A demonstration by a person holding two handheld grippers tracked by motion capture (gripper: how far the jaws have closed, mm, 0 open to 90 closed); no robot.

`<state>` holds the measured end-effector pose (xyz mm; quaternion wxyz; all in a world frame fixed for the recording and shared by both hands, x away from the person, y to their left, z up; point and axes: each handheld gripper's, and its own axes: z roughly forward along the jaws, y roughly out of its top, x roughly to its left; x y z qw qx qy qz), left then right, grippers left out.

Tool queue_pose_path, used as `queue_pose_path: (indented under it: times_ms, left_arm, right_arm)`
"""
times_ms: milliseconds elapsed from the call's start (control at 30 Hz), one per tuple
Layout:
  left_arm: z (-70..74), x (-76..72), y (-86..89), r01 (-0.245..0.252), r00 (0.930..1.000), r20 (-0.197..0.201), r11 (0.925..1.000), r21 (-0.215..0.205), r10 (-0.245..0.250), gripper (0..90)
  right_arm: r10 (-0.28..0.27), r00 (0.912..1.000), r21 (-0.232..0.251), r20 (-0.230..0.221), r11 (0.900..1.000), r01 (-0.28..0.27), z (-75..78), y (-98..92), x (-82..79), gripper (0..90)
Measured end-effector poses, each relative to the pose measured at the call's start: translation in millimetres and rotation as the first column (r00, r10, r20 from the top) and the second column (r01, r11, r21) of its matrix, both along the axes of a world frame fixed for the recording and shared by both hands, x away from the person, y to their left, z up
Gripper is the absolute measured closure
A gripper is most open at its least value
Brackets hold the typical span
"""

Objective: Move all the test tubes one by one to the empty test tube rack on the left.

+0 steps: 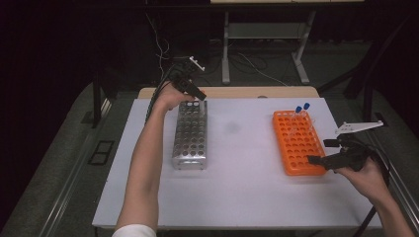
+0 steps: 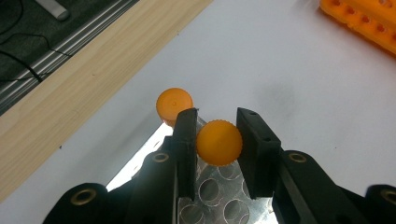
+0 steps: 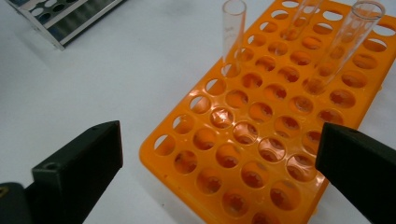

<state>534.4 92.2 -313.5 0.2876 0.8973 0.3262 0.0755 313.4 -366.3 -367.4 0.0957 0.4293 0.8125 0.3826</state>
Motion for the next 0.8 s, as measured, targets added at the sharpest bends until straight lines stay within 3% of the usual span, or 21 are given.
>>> queue_pose_path:
  times_ms: [133, 267, 333, 433, 467, 500, 600, 800]
  left_arm:
    - [-2.6, -0.6, 2.2, 0.000, 0.9999, -0.016, 0.9996, -0.026, -0.001, 66.7]
    - [-3.9, -3.0, 2.2, -0.008, 0.9988, -0.048, 0.9991, -0.041, 0.006, 52.4]
    - [-3.0, -5.8, 2.8, -0.011, 0.9986, -0.052, 0.9984, -0.055, 0.008, 49.1]
    - [-1.0, -10.4, 4.0, -0.018, 0.9985, -0.052, 0.9982, -0.058, 0.015, 40.1]
    - [0.2, -12.2, 4.7, -0.020, 0.9986, -0.051, 0.9981, -0.059, 0.017, 37.8]
    - [1.3, -14.0, 5.3, -0.022, 0.9987, -0.048, 0.9980, -0.059, 0.019, 35.1]
    - [3.5, -21.3, 6.9, -0.024, 0.9992, -0.035, 0.9969, -0.075, 0.022, 29.1]
    - [5.8, -35.6, 9.8, -0.012, 0.9997, -0.022, 0.9984, -0.055, 0.011, 15.4]
  right_arm:
    - [-0.004, 1.0000, 0.003, -0.005, 1.000, 0.005, -4.1, 0.0, 9.2, 0.3]
    - [0.000, 1.0000, 0.001, -0.008, 1.000, 0.000, -7.5, 4.4, 17.1, 0.4]
    - [0.007, 1.0000, 0.002, -0.005, 1.000, -0.006, -9.4, 6.3, 21.0, 5.4]
    - [0.008, 1.0000, 0.003, -0.003, 1.000, -0.008, -11.6, 9.1, 26.6, 5.8]
    - [0.008, 1.0000, -0.002, -0.001, 1.000, -0.008, -12.4, 10.2, 28.4, 7.9]
    - [0.007, 1.0000, -0.002, 0.001, 1.000, -0.007, -12.9, 11.1, 29.7, 15.3]
    - [0.010, 0.9999, -0.006, 0.009, 1.000, -0.010, -14.8, 14.6, 33.9, 17.4]
    - [0.024, 0.9995, -0.021, 0.021, 0.999, -0.024, -19.7, 22.6, 42.5, 30.7]
